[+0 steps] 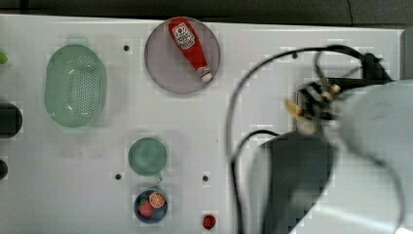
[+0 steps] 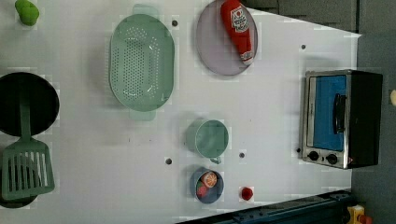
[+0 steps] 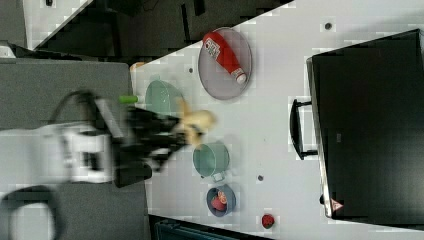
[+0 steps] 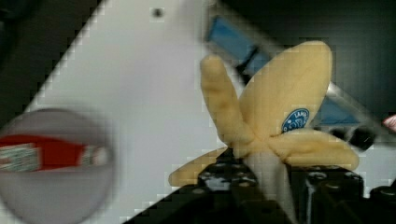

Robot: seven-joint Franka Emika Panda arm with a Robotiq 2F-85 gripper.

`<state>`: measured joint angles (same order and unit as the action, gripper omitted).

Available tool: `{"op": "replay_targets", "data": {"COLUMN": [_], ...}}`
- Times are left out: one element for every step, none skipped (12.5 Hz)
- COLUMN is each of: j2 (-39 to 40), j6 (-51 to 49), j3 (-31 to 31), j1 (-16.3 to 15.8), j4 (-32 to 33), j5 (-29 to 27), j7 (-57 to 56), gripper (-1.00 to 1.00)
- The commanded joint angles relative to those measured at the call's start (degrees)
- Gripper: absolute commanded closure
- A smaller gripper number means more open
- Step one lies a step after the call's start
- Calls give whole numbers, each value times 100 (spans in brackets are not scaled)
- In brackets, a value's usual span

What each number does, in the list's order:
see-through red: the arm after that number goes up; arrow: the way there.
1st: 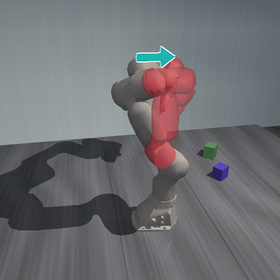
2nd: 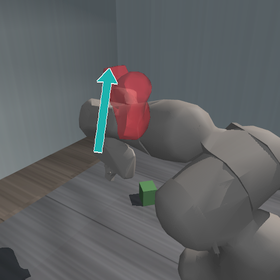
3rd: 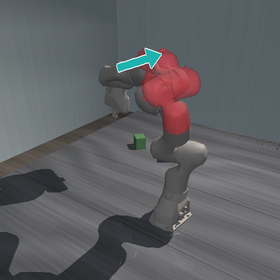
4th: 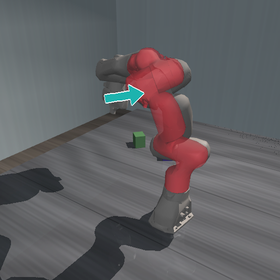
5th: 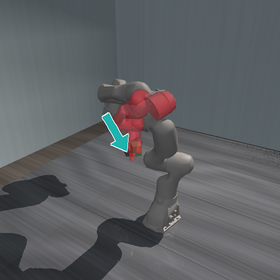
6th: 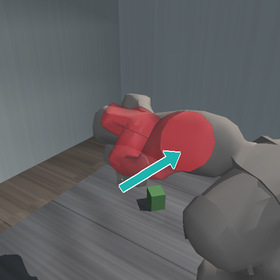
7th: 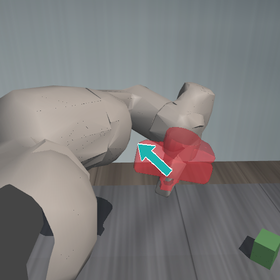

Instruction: Pick banana from table and place on oven.

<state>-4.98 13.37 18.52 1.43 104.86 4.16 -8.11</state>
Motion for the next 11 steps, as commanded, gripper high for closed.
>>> {"op": "replay_targets", "data": {"j2": [538,680,836,1007,1192,1376,1553,1712,1838,1938,2011], "j6": [268,570,905,1139,1241,1245,1246,1331,1422,1524,1587], "j3": [676,904,1113,1294,1447,1570,1650,1701,1736,1756,1756], "j1": [203,222,235,243,253,275,312,354,390,425,445], "j4": [-119,-108,-100,-93,-89,-84,-74,-74,-73,-73,-62], "j5": [27,26,26,19,-41,-212,-503,-848,-1017,-1030,-1031], "j7": [-1386,-1707,-2027,-2291,-2507,-2702,-2870,-2980,-3094,-3145,-3151], "gripper": [48,48,48,48,48,48,48,48,48,48,39]}}
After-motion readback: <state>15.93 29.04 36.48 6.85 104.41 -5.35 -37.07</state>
